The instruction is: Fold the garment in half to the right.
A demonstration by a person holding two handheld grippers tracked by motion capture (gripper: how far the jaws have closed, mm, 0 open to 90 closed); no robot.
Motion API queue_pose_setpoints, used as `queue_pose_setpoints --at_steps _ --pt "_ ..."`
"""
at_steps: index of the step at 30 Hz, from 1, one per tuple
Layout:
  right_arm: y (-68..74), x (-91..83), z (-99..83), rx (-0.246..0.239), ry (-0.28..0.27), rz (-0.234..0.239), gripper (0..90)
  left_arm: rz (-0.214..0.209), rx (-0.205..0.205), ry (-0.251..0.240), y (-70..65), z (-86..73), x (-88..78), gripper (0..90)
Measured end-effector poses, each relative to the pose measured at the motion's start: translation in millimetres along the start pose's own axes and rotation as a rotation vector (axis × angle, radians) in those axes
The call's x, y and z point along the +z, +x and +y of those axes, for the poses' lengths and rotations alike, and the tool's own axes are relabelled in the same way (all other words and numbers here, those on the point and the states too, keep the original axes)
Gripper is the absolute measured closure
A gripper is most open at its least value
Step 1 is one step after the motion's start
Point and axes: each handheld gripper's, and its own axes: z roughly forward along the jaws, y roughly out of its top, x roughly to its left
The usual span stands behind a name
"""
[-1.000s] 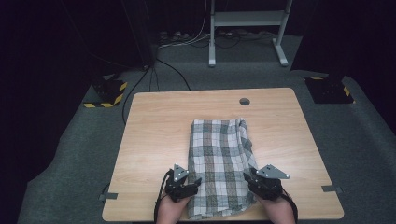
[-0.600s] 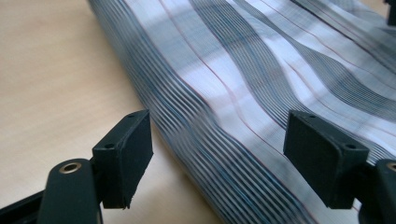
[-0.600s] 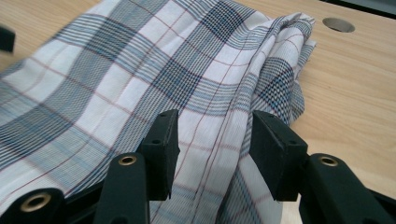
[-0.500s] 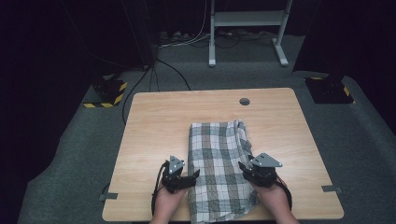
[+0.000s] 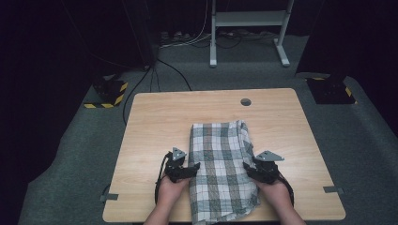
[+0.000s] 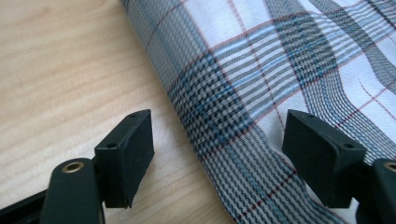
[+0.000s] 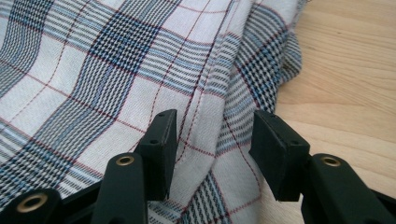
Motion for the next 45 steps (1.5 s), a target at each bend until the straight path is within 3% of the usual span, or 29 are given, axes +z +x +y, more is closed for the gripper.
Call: queue_pose_setpoints --at_steps 2,7,12,15,18,24,27,35,39,45 --pt "0.5 -5.8 4.0 -0.006 -0.015 -0.006 50.9 0.001 0.019 -0.032 0.6 7.1 -4.2 25.3" --pt "5.0 -7.0 30.8 -0.066 -0.07 -0.01 51.4 0.012 0.01 -0.079 12.8 40.9 -1.9 24.0" --pt "2.0 20.2 65.0 -0.111 -0.084 -0.034 49.5 0.045 -0.019 -0.064 24.8 67.4 22.0 23.4" --pt "-1.7 40.8 82.1 -0.125 -0.072 -0.046 46.8 0.051 -0.04 -0.065 26.9 74.6 31.2 24.2" --pt "-7.6 61.1 92.2 -0.114 -0.041 -0.045 44.4 0.076 -0.043 -0.028 31.5 76.8 40.2 25.1" --pt "-22.7 90.4 85.0 -0.045 0.052 -0.002 45.3 0.108 -0.034 0.025 41.3 73.8 51.5 27.4" --pt "-28.5 91.5 81.5 -0.018 0.028 0.005 48.7 0.13 -0.018 0.033 45.3 71.2 54.9 29.5" --pt "-33.8 88.5 76.4 -0.025 0.01 0.003 50.6 0.128 -0.043 0.026 47.0 64.9 59.3 32.8" --pt "-34.0 84.6 76.6 -0.022 0.014 -0.005 46.1 0.1 -0.115 0.013 47.9 64.9 55.2 32.1" --pt "-31.0 60.2 75.0 -0.011 -0.05 0.015 32.5 0.025 -0.073 -0.083 39.1 67.0 32.6 20.2"
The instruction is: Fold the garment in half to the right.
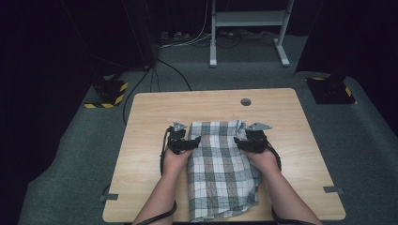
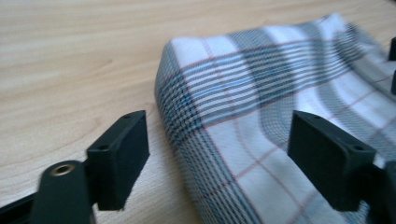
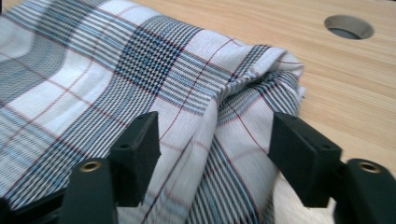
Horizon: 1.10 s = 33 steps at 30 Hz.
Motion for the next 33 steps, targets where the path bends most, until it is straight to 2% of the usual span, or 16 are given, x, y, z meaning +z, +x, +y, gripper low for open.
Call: queue_pose_setpoints --at_steps 4,6,9,14,19,27,33 --pt "-3.0 -15.8 -7.4 0.016 -0.028 0.008 20.2 -0.032 0.006 -0.039 -2.4 -3.6 -15.8 14.1" --pt "-2.7 -23.6 -11.4 0.03 -0.045 0.009 15.4 -0.043 0.014 -0.038 -2.7 -6.8 -22.2 11.9" --pt "0.2 -34.8 -18.2 0.025 -0.051 0.009 12.1 -0.043 0.015 -0.039 -2.1 -13.3 -32.2 10.5" --pt "4.7 -52.9 -32.1 0.004 -0.062 0.002 10.2 -0.034 0.022 -0.03 3.0 -29.3 -48.6 8.5" --pt "4.8 -67.0 -47.2 -0.01 -0.053 -0.012 9.3 -0.028 0.011 -0.024 11.3 -49.5 -64.9 6.9" --pt "3.5 -87.9 -68.3 -0.001 -0.052 -0.027 5.8 -0.011 0.038 -0.012 18.4 -75.7 -89.1 5.3" --pt "3.6 -105.2 -84.5 -0.023 -0.037 -0.047 3.6 0.006 0.057 -0.003 20.7 -100.2 -108.8 4.5"
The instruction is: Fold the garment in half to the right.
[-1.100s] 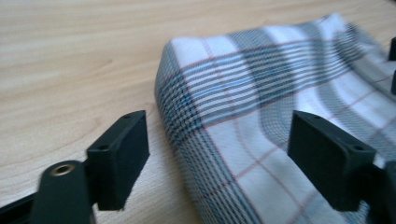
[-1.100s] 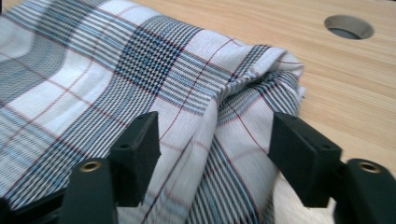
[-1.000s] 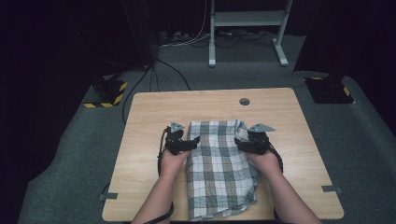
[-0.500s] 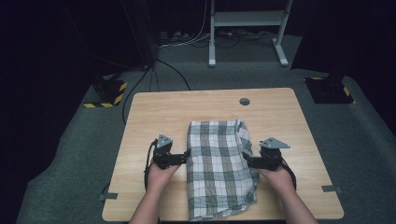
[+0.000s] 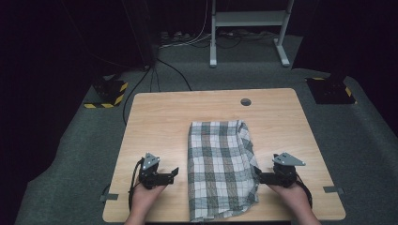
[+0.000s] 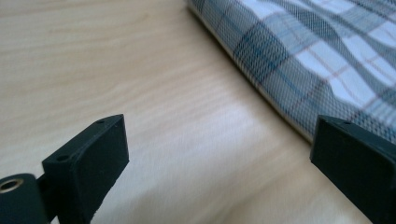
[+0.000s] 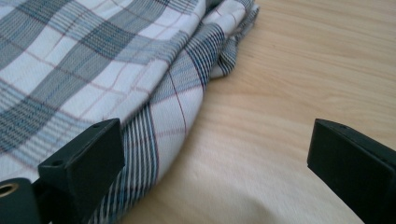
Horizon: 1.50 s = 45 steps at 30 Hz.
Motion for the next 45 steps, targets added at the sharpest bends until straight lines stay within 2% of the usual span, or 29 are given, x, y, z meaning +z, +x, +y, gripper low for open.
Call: queue_pose_setpoints --at_steps 7,12,16,19,20,23,45 --pt "-0.1 -21.0 -19.4 -0.007 0.016 -0.026 1.7 0.032 0.008 0.033 0.3 -26.4 -23.4 3.9" --pt "-1.0 -32.6 -32.5 0.006 0.044 -0.032 0.6 0.076 0.021 0.089 1.4 -43.0 -38.2 3.9" --pt "-0.9 -39.0 -45.1 -0.002 0.101 -0.051 0.5 0.107 0.033 0.132 1.5 -54.0 -47.3 4.4" --pt "-2.4 -42.1 -53.1 0.008 0.166 -0.061 0.4 0.123 0.044 0.154 0.8 -56.3 -47.6 4.9" --pt "-4.4 -43.6 -56.5 0.029 0.166 -0.053 0.2 0.124 0.044 0.155 0.7 -56.3 -47.2 3.5" --pt "-7.0 -43.2 -57.1 0.048 0.17 -0.039 0.0 0.121 0.048 0.153 0.1 -56.0 -45.1 2.1" --pt "-7.0 -42.6 -57.6 0.052 0.161 -0.043 0.0 0.112 0.056 0.142 -2.3 -57.6 -45.0 1.7"
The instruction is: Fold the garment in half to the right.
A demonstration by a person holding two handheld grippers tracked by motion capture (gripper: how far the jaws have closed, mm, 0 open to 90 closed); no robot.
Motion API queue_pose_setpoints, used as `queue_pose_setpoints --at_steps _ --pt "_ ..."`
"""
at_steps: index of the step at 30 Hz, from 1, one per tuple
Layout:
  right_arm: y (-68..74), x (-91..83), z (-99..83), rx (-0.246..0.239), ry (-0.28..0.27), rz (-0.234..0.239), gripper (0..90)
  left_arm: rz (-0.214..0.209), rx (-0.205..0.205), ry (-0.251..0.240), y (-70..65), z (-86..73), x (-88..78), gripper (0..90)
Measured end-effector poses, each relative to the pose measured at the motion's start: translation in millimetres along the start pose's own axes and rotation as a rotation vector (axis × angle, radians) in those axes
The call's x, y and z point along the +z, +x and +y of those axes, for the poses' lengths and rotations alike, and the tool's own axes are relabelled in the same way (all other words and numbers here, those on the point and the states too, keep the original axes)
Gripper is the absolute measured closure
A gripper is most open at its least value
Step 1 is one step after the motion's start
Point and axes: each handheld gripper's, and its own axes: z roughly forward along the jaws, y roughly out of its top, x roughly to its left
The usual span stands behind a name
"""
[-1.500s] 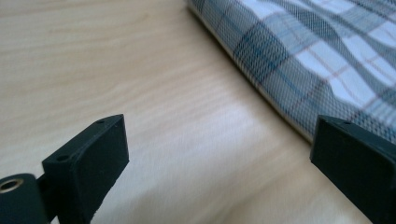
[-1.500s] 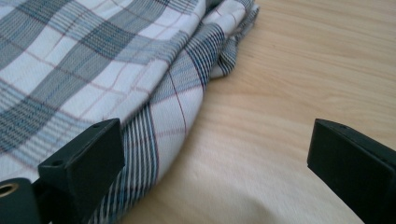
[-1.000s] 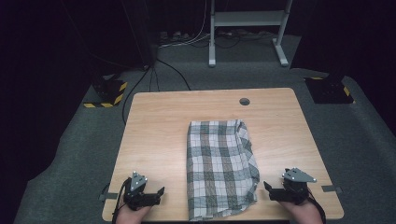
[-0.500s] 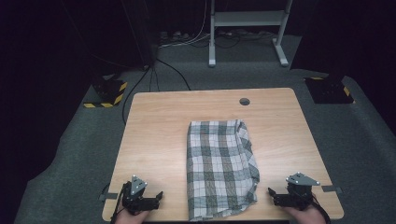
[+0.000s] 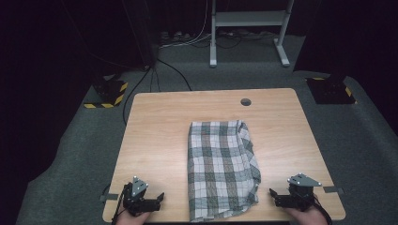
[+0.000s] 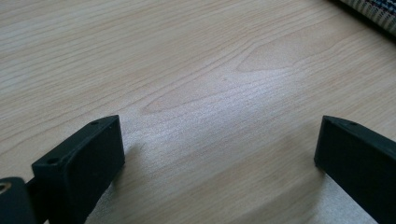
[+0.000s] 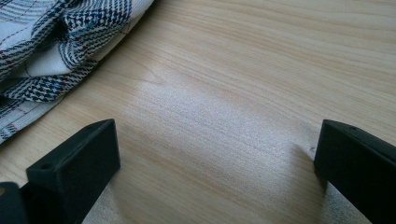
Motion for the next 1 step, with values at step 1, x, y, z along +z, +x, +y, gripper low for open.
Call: queue_pose_setpoints --at_steps 1 --pt "0.0 -0.1 0.0 0.001 0.001 0.001 0.0 -0.001 0.0 -0.001 -0.2 -0.1 0.0 1.6"
